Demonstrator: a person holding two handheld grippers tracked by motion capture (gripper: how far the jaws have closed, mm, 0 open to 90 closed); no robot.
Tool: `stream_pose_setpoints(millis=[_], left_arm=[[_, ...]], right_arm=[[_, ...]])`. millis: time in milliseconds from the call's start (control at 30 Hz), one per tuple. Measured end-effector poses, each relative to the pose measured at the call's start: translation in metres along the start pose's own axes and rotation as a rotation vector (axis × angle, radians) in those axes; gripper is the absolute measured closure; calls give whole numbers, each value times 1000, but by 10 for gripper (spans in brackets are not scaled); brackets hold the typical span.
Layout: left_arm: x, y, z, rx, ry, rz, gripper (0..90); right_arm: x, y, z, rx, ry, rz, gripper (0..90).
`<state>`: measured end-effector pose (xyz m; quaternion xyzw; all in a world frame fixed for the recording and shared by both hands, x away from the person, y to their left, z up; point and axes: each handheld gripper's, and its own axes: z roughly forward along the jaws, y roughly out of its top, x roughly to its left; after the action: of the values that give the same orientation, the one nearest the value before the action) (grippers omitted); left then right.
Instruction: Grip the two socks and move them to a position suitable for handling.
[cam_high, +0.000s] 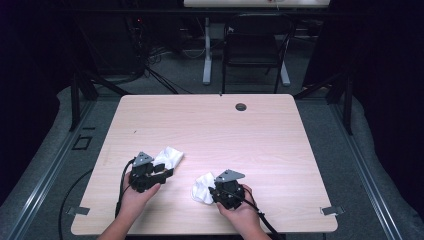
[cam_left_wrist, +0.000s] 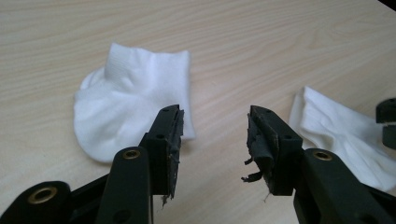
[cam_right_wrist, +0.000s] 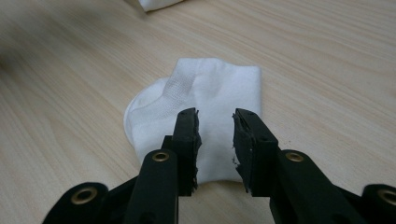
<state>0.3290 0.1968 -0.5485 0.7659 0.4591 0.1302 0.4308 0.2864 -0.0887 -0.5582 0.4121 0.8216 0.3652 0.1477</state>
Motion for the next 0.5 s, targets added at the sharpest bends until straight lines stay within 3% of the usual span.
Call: stream_pose_setpoints(millis=[233, 400, 500], left_arm=[[-2, -4, 0, 2, -20, -7, 522], [-11, -8, 6, 40, -53, 25, 521], [-15, -8, 8, 43, -57, 33, 509]], right_arm=[[1, 0, -1, -2, 4, -8, 691], [3, 1, -3, -24, 14, 15, 684], [5, 0, -2, -20, 7, 0, 668]])
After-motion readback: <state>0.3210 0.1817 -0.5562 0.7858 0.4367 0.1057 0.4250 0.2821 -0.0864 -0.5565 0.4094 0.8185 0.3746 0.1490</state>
